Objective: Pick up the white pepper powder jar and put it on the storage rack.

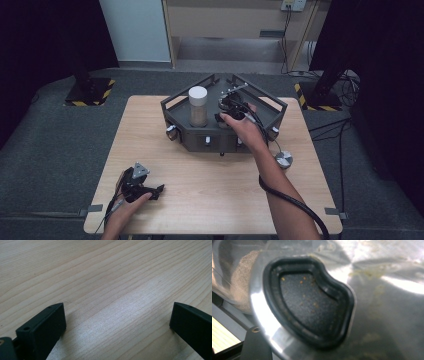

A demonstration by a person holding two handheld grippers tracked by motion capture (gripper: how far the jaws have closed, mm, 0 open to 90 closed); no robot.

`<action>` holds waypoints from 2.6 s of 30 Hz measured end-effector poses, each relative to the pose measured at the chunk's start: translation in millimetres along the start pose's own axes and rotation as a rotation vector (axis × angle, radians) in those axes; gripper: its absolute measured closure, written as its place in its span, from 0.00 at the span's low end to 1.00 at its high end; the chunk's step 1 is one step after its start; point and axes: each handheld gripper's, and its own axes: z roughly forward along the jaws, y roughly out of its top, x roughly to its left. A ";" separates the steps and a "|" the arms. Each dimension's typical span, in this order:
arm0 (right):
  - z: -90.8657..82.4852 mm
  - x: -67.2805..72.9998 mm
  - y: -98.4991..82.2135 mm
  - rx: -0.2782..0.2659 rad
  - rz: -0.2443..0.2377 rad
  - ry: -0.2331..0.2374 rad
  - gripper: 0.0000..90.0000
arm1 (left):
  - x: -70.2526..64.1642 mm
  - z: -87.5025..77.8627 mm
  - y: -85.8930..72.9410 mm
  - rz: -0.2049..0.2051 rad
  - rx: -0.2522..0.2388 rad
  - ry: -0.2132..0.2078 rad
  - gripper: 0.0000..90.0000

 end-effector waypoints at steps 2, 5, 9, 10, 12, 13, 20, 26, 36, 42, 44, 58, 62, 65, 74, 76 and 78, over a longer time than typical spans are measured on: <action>0.0 -0.1 -0.3 -0.001 0.001 0.000 0.34 | 0.0 0.0 0.0 0.000 0.000 0.000 0.00; 0.1 -0.3 -0.9 -0.003 0.004 0.002 0.34 | 0.0 0.0 0.0 0.000 0.000 0.000 0.00; -0.8 -0.5 -1.9 -0.006 -0.001 0.003 0.32 | 0.1 -0.1 0.1 0.000 0.001 0.000 0.00; -1.5 -0.7 -2.3 -0.008 -0.002 0.005 0.30 | 0.1 -0.1 0.1 0.000 0.000 0.000 0.00; -3.3 -1.4 -3.8 -0.017 -0.002 0.013 0.27 | 0.1 -0.1 0.1 0.001 0.001 0.000 0.00; -4.5 -0.4 -4.4 -0.021 -0.007 0.010 0.24 | 0.1 0.0 0.1 0.001 0.000 0.000 0.00; -16.6 2.4 -9.4 -0.049 -0.028 0.011 0.15 | 0.1 0.0 0.0 0.000 0.000 0.000 0.00; -29.4 0.2 -15.3 -0.073 -0.026 0.011 0.12 | 0.0 0.0 0.0 0.000 0.000 0.000 0.00; -53.8 -4.2 -28.3 -0.104 -0.038 0.009 0.09 | 0.1 0.0 0.1 0.000 0.000 0.000 0.00; -67.1 -10.2 -35.8 -0.111 -0.032 0.010 0.08 | -0.1 -0.1 0.1 0.000 0.001 0.000 0.00; -70.7 -12.1 -38.7 -0.112 -0.029 0.012 0.08 | -0.1 -0.1 0.1 0.000 0.001 0.000 0.00; -86.6 -19.7 -55.1 -0.118 -0.023 0.011 0.09 | 0.0 -0.1 0.1 0.000 0.000 0.000 0.00; -91.2 -20.3 -59.1 -0.117 -0.027 0.009 0.09 | 0.0 -0.1 0.2 0.000 0.001 0.000 0.00; -95.0 -20.6 -61.9 -0.115 -0.030 0.006 0.08 | 0.0 -0.1 0.2 0.000 0.001 0.000 0.00; -104.5 -23.3 -71.2 -0.114 -0.031 0.003 0.08 | 0.0 -0.1 0.2 0.000 0.001 0.000 0.00; -106.6 -24.5 -73.0 -0.113 -0.030 0.003 0.08 | 0.0 -0.1 0.1 0.000 0.001 0.000 0.00; -108.8 -26.0 -75.9 -0.117 -0.028 0.002 0.08 | 0.1 -0.1 0.2 0.001 0.001 0.000 0.00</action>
